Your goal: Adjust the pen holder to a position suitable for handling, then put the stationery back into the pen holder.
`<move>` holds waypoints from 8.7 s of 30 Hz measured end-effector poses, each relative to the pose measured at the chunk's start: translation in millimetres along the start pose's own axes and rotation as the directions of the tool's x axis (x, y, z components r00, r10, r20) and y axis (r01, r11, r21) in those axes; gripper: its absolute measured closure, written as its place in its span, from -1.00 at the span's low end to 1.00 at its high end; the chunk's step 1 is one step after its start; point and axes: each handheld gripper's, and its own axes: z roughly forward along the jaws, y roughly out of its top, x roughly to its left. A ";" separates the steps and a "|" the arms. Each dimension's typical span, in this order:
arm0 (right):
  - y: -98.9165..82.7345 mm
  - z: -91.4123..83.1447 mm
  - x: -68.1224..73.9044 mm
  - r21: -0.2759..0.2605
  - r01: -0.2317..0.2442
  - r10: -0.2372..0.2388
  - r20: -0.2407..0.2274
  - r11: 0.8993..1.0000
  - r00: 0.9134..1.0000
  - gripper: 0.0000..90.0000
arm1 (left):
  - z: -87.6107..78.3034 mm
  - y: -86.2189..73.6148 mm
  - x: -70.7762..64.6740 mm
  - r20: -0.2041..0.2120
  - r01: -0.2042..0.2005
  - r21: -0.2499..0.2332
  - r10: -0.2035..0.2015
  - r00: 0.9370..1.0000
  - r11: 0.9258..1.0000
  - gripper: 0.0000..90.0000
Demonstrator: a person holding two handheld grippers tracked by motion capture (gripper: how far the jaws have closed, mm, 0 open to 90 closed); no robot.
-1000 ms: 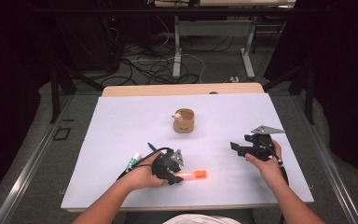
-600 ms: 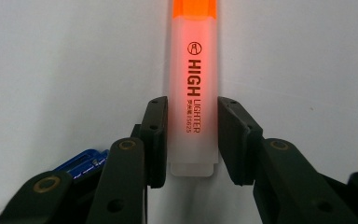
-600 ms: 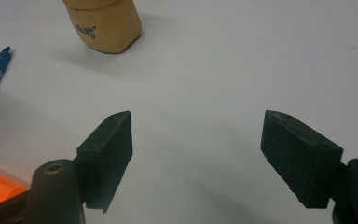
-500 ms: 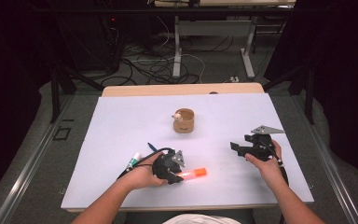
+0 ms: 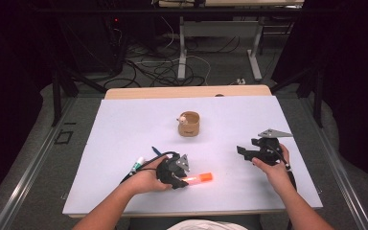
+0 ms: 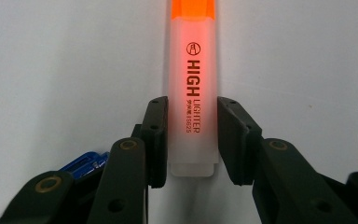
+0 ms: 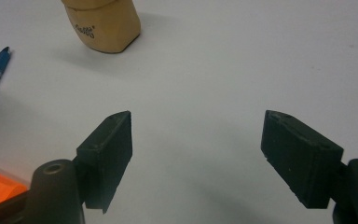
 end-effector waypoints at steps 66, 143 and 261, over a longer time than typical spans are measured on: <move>58.5 35.9 60.8 0.071 -0.131 0.143 -0.221 0.989 0.965 -0.19 | -54.5 -28.7 30.2 -0.205 0.400 -0.545 -0.581 0.788 0.736 0.47; 100.4 82.5 92.0 0.265 -0.495 0.561 -0.363 0.828 0.744 0.55 | -44.4 -14.2 13.6 -0.190 0.341 -0.595 -0.540 0.820 0.728 0.47; 166.3 110.3 86.0 -0.073 -0.090 0.090 -0.004 0.993 0.996 0.66 | -75.8 -76.6 66.1 -0.148 0.562 -0.650 -0.810 0.567 0.512 -0.98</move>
